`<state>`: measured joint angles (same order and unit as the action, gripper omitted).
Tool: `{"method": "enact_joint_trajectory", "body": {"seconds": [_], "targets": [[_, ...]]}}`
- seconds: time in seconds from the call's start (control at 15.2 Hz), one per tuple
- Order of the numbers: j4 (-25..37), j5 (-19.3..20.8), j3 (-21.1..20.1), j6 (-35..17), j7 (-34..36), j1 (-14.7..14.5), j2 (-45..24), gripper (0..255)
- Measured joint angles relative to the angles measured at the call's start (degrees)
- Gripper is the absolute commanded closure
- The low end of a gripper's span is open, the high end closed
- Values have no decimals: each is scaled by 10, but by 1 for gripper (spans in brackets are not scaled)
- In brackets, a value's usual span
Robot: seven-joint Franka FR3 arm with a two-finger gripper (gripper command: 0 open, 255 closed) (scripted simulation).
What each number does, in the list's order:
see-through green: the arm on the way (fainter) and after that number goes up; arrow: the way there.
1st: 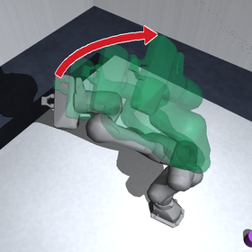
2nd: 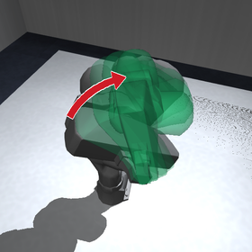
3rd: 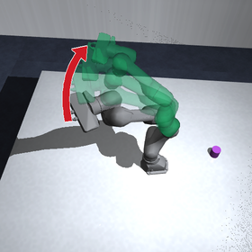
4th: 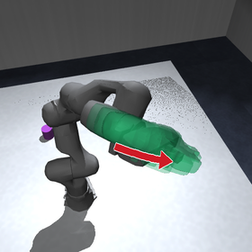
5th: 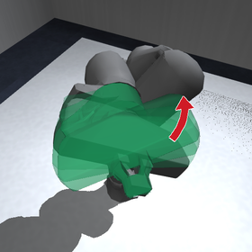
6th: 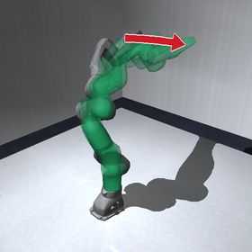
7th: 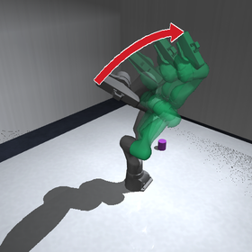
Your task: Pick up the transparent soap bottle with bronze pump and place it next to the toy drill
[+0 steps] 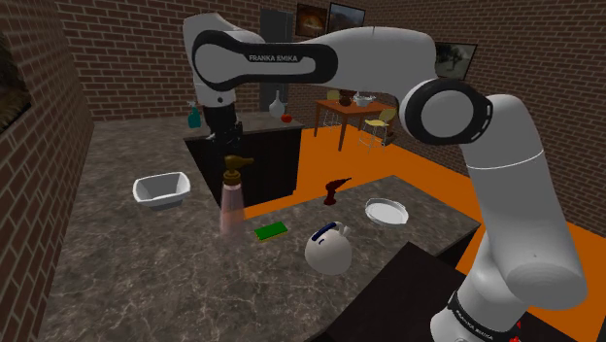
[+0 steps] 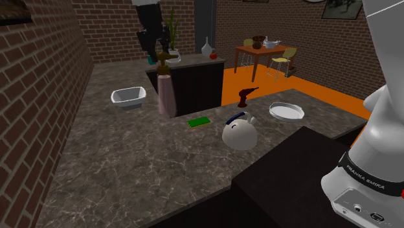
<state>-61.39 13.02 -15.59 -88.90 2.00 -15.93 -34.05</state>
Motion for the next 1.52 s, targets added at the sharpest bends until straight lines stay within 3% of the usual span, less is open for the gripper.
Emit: {"method": "enact_joint_trajectory", "body": {"seconds": [0.66, 1.06, 1.52], "targets": [[-157, -29, 17, -36, -98, 101, 133, 255], [-209, -41, 39, -42, -169, 154, 189, 255], [-226, -50, 70, -35, -258, 211, 225, 255]]}}
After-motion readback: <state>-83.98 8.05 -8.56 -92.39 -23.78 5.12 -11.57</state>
